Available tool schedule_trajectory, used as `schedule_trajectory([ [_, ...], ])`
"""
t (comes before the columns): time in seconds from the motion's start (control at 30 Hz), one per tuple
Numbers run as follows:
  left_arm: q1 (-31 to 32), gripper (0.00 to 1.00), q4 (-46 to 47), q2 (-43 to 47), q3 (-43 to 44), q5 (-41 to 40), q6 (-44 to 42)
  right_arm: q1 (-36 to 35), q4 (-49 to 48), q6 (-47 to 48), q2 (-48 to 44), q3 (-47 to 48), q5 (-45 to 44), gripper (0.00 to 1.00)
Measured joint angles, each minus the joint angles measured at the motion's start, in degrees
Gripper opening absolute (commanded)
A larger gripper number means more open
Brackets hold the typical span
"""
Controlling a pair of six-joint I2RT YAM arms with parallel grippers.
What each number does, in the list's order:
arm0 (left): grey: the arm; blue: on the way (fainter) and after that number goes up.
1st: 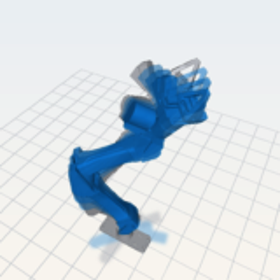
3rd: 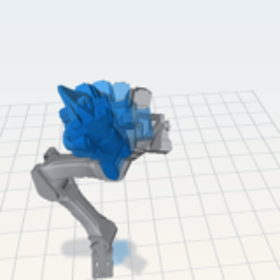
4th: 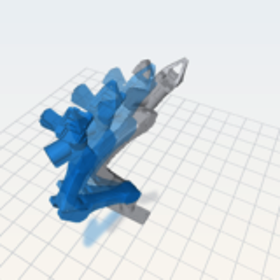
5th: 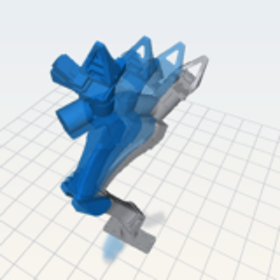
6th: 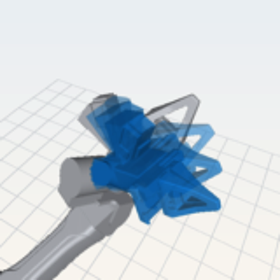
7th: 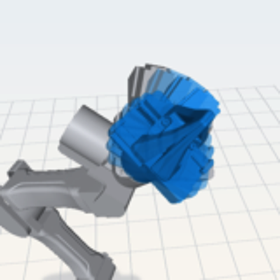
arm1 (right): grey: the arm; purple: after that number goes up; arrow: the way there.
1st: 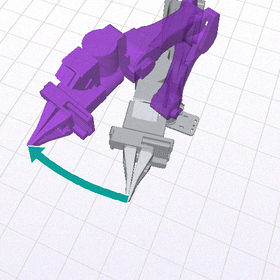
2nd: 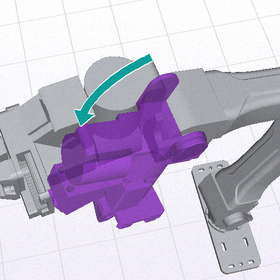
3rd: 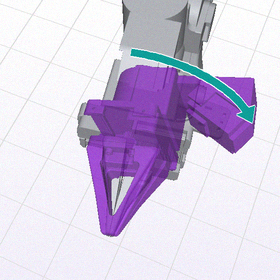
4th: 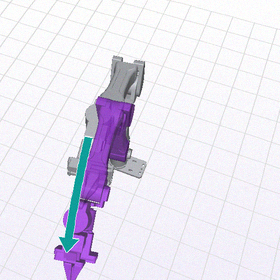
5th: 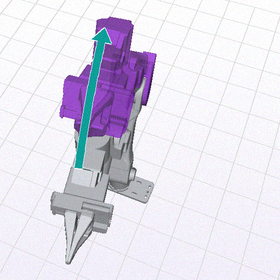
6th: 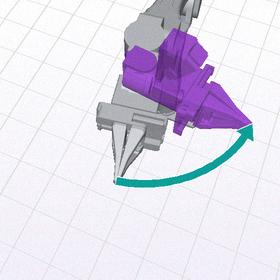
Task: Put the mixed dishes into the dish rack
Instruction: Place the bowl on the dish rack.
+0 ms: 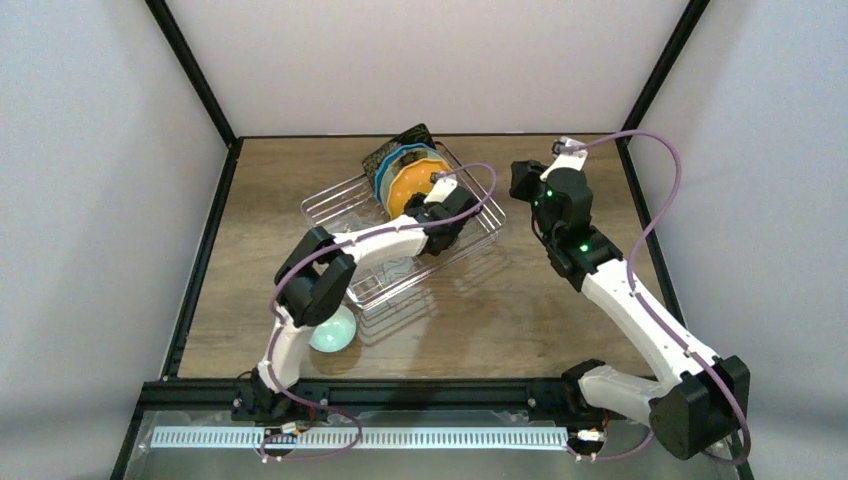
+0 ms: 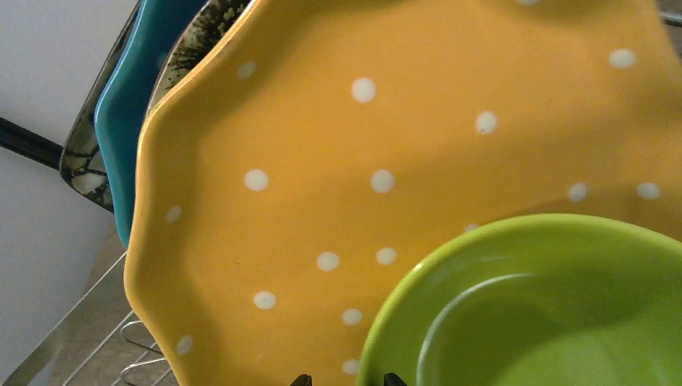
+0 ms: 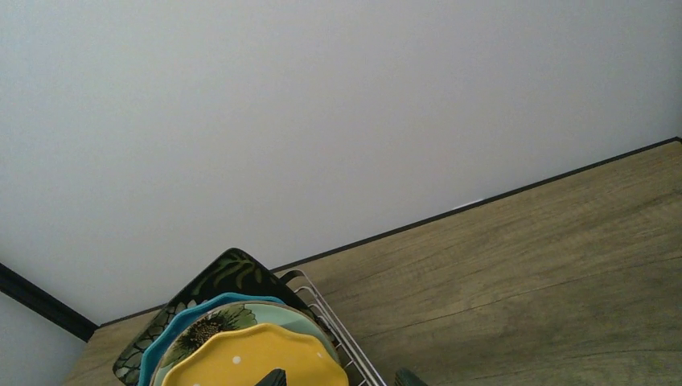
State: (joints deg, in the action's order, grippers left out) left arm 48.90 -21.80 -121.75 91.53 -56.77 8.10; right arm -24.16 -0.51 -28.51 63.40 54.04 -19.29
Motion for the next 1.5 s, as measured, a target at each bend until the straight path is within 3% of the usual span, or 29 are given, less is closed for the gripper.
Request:
schedule_trajectory([
  [0.8, -6.0, 0.49, -4.1, 7.5, -0.7, 23.4, 5.2, -5.6, 2.5, 0.7, 6.2, 6.1, -3.2, 0.77],
  [1.13, -8.8, 0.48, -4.4, 8.4, -3.8, 27.6, 5.4, -6.8, 2.5, 0.7, 8.2, 6.2, -4.1, 0.77],
  [1.3, -10.2, 0.41, -4.4, 8.4, -4.0, 29.7, 5.7, -7.1, 2.6, 1.2, 9.5, 7.5, -4.3, 0.77],
  [1.5, -11.3, 0.40, -3.7, 8.5, -5.6, 34.2, 6.5, -7.2, 2.7, 1.4, 9.7, 8.0, -4.5, 0.77],
])
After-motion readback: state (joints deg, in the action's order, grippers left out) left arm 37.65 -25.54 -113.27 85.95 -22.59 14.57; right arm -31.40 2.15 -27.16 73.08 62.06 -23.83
